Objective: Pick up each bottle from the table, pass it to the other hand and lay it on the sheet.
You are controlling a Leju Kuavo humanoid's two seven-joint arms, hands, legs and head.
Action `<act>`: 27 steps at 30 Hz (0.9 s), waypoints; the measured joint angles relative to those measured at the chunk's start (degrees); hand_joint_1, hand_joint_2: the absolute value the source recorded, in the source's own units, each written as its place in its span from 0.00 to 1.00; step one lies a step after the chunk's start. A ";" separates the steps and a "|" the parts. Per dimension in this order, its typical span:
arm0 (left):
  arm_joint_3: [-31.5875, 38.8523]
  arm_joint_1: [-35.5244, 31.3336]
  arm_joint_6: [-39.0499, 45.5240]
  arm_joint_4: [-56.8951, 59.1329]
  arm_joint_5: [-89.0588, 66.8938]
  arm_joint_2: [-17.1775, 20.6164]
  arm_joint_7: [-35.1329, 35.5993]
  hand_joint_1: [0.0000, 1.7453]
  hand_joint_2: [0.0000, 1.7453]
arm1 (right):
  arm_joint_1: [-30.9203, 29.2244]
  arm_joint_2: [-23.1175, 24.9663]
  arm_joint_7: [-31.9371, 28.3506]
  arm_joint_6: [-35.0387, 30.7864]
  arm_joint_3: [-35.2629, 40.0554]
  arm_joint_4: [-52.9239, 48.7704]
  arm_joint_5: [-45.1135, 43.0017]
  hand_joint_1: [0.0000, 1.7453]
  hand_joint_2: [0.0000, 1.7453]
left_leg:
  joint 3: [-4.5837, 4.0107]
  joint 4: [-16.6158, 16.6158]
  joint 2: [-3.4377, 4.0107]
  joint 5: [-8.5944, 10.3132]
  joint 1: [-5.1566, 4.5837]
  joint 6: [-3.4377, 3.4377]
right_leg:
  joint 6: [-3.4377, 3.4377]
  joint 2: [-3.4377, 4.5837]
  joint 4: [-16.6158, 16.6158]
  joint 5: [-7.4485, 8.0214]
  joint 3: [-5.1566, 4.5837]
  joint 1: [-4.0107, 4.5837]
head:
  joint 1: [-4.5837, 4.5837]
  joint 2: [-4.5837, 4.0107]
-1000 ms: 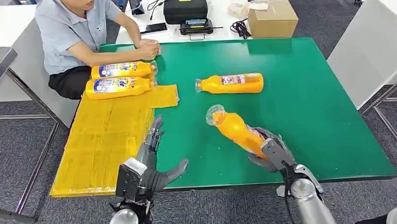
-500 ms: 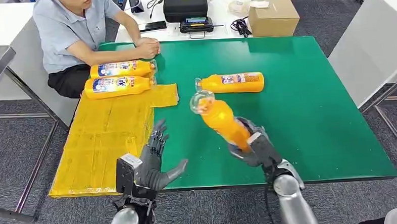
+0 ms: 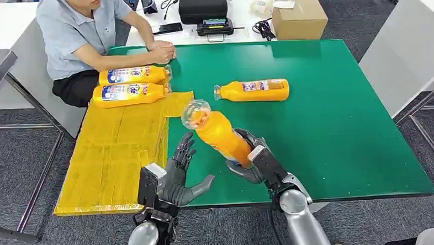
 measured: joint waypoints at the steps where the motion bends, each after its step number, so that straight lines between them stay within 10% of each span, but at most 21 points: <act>1: -0.28 -0.40 0.00 0.53 0.22 -0.02 -0.33 0.00 1.00 | -0.18 0.02 0.00 -0.04 0.46 0.26 -0.02 1.00 1.00 | 0.00 0.00 0.00 0.00 0.00 0.00 | 0.00 0.00 0.00 0.00 0.01 0.00 | 0.00 0.00; 24: -0.77 -5.07 6.75 5.21 3.79 -0.68 -6.47 0.00 1.00 | -2.88 1.07 -0.46 -2.38 9.93 8.48 0.22 1.00 1.00 | -0.06 0.00 -0.01 0.00 0.00 0.00 | 0.00 0.00 0.01 0.00 -0.05 -0.01 | 0.02 0.00; 25: -0.74 -5.07 6.75 5.21 3.96 -0.68 -6.47 0.85 1.00 | -2.88 1.07 -0.46 -2.38 9.99 8.59 0.22 1.00 1.00 | -0.06 0.00 -0.01 0.00 0.00 0.00 | 0.00 0.00 0.01 0.00 -0.04 -0.01 | 0.02 0.00; 27: -0.74 -5.09 6.49 5.23 5.14 -0.68 -6.52 1.00 1.00 | -2.90 1.07 -0.46 -2.49 10.28 8.96 -0.07 1.00 1.00 | -0.06 0.00 0.01 0.00 -0.01 0.00 | 0.00 0.00 0.01 0.00 -0.05 -0.01 | 0.02 0.00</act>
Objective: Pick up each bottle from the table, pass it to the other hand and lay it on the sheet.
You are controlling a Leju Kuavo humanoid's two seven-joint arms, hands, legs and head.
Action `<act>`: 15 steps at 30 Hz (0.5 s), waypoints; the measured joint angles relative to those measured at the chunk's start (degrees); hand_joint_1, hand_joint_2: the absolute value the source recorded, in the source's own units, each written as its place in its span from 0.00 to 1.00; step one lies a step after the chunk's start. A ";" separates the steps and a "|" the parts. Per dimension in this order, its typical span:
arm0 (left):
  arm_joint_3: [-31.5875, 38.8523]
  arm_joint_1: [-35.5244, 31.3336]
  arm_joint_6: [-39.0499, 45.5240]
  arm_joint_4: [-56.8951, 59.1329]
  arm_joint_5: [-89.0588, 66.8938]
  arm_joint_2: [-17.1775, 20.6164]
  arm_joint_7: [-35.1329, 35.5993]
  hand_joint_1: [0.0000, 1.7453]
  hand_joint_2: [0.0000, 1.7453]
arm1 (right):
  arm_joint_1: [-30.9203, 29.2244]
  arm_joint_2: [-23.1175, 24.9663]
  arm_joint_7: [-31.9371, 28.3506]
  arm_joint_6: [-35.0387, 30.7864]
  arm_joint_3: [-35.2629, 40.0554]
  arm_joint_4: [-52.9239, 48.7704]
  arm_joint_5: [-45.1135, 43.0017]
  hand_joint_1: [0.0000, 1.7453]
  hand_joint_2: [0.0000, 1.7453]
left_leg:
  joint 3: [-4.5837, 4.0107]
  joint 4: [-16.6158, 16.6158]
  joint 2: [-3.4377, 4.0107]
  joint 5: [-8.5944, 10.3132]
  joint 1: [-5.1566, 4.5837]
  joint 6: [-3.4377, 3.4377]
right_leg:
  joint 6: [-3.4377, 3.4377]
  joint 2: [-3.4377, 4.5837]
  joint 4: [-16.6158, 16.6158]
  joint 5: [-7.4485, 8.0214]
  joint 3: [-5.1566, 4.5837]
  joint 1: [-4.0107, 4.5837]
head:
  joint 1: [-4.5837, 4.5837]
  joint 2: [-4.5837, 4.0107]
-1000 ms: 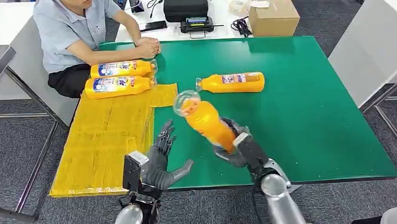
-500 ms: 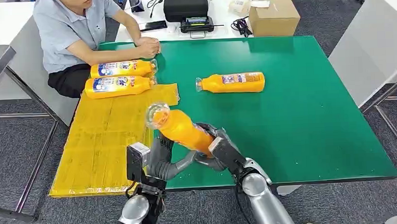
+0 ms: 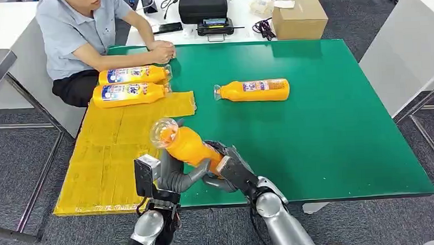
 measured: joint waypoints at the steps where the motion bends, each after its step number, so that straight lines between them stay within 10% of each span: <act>1: -0.02 -0.02 -0.39 0.09 0.81 0.00 -0.07 1.00 1.00 | -0.05 0.00 0.00 -0.11 0.11 0.31 -0.24 1.00 1.00 | 0.00 0.00 0.00 0.00 0.00 0.00 | 0.00 0.00 0.00 0.00 0.00 0.00 | 0.00 0.00; 15: 0.26 -1.26 -1.57 3.19 3.98 -0.07 -1.33 1.00 1.00 | -1.85 0.13 -0.02 -1.18 0.17 4.79 -0.72 1.00 1.00 | -0.01 0.00 -0.01 0.00 0.00 0.00 | 0.00 0.00 0.00 0.00 0.00 0.00 | 0.00 0.00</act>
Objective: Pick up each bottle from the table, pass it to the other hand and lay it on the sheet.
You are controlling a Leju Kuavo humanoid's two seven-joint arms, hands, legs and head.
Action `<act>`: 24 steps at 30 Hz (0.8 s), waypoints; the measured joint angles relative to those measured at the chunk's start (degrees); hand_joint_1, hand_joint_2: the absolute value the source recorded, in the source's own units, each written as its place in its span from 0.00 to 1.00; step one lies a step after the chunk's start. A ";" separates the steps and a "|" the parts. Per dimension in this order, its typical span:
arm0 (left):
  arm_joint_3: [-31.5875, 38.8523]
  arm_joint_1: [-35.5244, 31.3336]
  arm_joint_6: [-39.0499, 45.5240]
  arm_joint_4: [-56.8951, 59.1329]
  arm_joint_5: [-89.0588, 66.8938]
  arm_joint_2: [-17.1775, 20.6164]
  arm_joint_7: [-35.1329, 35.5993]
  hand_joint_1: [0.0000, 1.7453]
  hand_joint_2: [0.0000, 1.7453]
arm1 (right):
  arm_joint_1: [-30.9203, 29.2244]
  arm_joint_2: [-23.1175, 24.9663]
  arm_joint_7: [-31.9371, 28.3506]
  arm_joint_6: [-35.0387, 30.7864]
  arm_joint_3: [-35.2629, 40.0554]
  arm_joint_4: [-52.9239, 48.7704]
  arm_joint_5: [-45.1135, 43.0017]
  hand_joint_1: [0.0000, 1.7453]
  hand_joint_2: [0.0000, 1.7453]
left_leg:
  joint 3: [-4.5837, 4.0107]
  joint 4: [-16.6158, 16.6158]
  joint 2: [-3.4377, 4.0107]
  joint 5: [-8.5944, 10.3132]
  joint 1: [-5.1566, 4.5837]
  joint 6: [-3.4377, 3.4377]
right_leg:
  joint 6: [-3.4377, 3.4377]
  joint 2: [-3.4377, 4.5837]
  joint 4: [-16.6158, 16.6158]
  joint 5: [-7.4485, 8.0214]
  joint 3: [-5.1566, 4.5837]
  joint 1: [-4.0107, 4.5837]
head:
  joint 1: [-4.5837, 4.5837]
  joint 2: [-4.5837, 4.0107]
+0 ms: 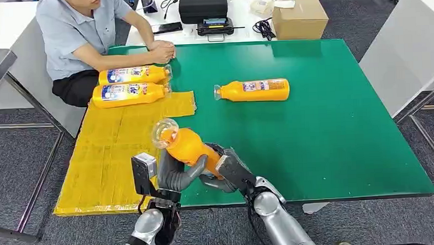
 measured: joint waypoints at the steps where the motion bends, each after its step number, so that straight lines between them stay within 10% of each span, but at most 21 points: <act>1: 0.00 -0.03 0.00 0.13 0.00 0.00 -0.02 1.00 1.00 | -0.03 0.00 -0.02 -0.02 0.00 0.15 -0.02 1.00 1.00 | 0.00 0.00 0.00 0.00 0.00 0.00 | 0.00 0.00 0.00 0.00 0.00 0.00 | 0.00 0.00; 4: 0.00 -0.04 0.00 0.17 0.00 0.00 -0.04 1.00 1.00 | -0.11 0.00 -0.04 -0.04 0.00 0.44 -0.02 0.73 1.00 | -0.01 0.00 0.00 0.00 0.00 0.00 | 0.00 0.00 0.00 0.00 -0.01 0.00 | 0.00 0.00; 6: 0.00 -0.05 0.00 0.24 0.07 0.00 -0.07 1.00 1.00 | -0.27 0.00 -0.04 -0.18 -0.02 0.66 -0.02 0.00 1.00 | -0.01 0.00 0.00 0.00 0.00 0.00 | 0.00 0.00 0.00 0.00 -0.01 0.00 | 0.00 0.00; 24: 0.83 2.63 6.23 -8.27 -31.46 0.48 1.18 1.00 1.00 | 2.80 -0.26 2.01 -6.29 -5.44 -2.56 4.63 0.00 1.00 | -0.07 0.00 -0.01 -0.01 -0.02 0.00 | 0.00 -0.01 0.00 0.00 -0.05 -0.02 | 0.00 0.00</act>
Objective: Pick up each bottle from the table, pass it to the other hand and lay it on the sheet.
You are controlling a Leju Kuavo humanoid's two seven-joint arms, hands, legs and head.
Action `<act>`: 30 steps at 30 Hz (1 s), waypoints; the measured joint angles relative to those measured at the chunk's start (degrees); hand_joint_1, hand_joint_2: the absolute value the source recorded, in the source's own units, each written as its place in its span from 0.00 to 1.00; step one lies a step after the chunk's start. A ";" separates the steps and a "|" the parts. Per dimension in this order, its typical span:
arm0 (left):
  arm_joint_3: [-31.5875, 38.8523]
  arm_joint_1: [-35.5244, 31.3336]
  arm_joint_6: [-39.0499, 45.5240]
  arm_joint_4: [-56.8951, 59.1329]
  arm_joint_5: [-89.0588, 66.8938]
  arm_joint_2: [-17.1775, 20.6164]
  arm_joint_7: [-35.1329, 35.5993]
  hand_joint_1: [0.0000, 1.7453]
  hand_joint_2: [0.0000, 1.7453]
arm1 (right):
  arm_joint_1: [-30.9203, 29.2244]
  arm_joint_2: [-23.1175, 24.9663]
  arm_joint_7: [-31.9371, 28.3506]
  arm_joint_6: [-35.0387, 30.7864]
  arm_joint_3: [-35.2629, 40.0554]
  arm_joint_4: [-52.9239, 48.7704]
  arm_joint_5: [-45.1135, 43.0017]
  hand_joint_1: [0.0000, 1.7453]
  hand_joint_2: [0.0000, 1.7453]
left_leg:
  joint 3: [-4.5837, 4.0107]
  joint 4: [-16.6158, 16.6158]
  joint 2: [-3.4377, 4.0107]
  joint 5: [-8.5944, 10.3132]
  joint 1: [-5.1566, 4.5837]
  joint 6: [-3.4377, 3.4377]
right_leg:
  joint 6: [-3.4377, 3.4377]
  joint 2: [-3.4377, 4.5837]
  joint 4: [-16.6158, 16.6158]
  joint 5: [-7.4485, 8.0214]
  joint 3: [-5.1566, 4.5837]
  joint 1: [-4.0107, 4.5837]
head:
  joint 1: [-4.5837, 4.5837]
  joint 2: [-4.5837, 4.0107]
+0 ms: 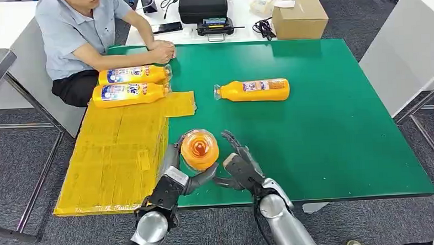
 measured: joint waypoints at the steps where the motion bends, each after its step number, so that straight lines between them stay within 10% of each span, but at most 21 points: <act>1: 0.33 0.28 0.04 -0.71 -1.30 0.02 0.37 1.00 1.00 | 0.37 -0.11 -0.02 0.00 -0.61 -0.41 -0.04 0.00 1.00 | 0.00 0.00 -0.01 0.00 0.00 0.00 | 0.00 0.00 0.00 0.00 -0.01 0.00 | 0.00 0.00; 30: 12.92 -5.12 6.42 7.35 -60.15 4.81 20.68 1.00 1.00 | 1.72 0.92 -4.41 2.25 -8.43 -4.24 -1.31 0.00 1.00 | -0.01 0.00 -0.01 0.02 0.01 0.00 | 0.00 -0.01 0.02 0.00 -0.01 0.00 | 0.02 0.00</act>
